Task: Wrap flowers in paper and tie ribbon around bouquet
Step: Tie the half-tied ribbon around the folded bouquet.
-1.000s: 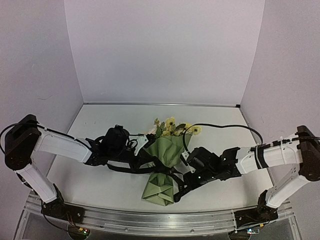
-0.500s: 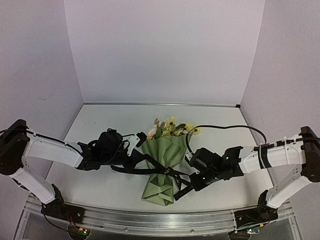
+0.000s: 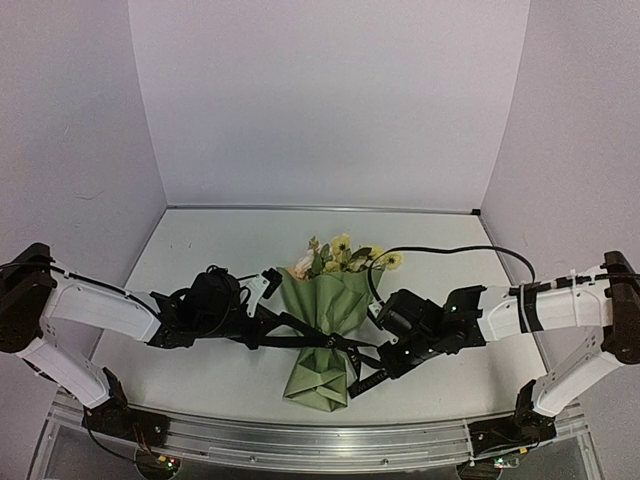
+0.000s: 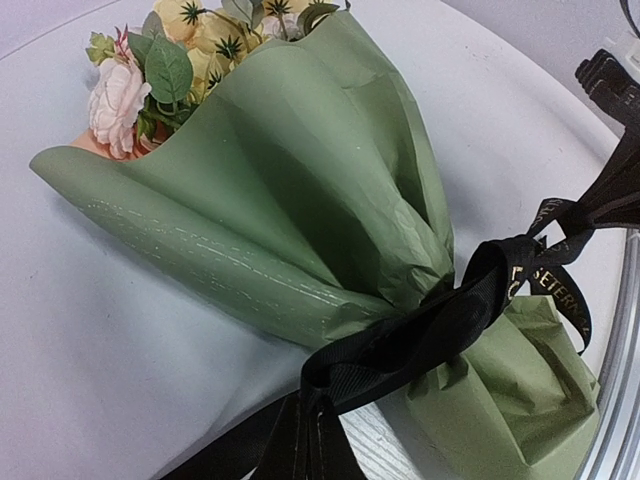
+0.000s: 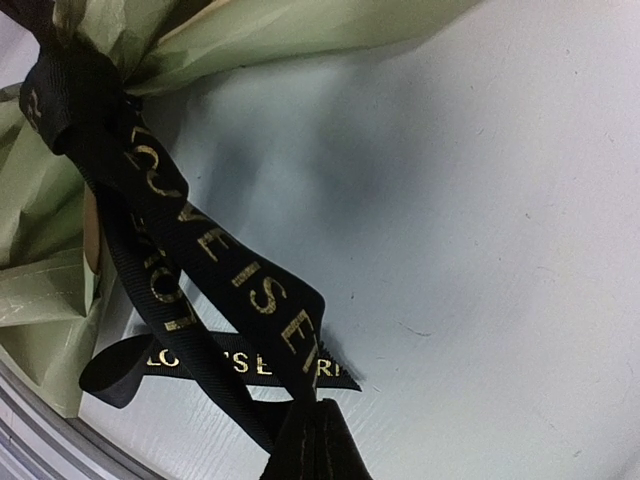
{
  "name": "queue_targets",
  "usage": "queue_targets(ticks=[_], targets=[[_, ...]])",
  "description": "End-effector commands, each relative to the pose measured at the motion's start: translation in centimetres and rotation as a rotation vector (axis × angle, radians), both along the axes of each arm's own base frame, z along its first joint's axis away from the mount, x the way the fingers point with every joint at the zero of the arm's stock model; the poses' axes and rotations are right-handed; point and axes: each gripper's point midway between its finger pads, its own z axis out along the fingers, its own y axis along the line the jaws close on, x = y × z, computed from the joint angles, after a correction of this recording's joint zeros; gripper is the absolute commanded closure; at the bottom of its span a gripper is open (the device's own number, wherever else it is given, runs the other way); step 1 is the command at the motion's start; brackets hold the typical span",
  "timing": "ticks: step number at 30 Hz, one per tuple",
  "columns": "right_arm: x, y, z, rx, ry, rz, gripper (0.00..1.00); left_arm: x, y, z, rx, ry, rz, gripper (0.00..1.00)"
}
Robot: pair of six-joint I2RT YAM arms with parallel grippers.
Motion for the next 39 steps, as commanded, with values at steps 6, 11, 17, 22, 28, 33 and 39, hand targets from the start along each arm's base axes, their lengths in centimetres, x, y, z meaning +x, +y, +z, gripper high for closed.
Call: queue_targets(ticks=[6, 11, 17, 22, 28, 33, 39], targets=[[0.7, 0.3, 1.0, -0.013, -0.027, 0.007, 1.0, 0.5, -0.1, 2.2, -0.081, -0.029, 0.038, 1.0], [0.7, 0.5, 0.9, -0.017, -0.026, 0.009, 1.0, 0.4, 0.0, 2.0, -0.088, -0.02, 0.046, 1.0], [0.7, 0.4, 0.7, -0.023, -0.02, 0.011, 1.0, 0.9, 0.7, 1.9, -0.086, -0.024, 0.097, 1.0], [0.7, 0.5, 0.8, -0.03, -0.022, 0.016, 1.0, 0.8, 0.7, 1.9, -0.098, -0.021, 0.098, 1.0], [0.7, 0.3, 0.8, -0.044, -0.022, 0.022, 1.0, 1.0, 1.2, 1.8, -0.096, -0.028, 0.119, 1.0], [0.7, 0.4, 0.8, -0.046, -0.02, 0.024, 1.0, 1.0, 1.5, 1.9, -0.101, -0.032, 0.128, 1.0], [0.8, 0.3, 0.7, -0.06, -0.021, 0.024, 1.0, 1.0, 1.6, 1.9, -0.104, -0.033, 0.136, 1.0]])
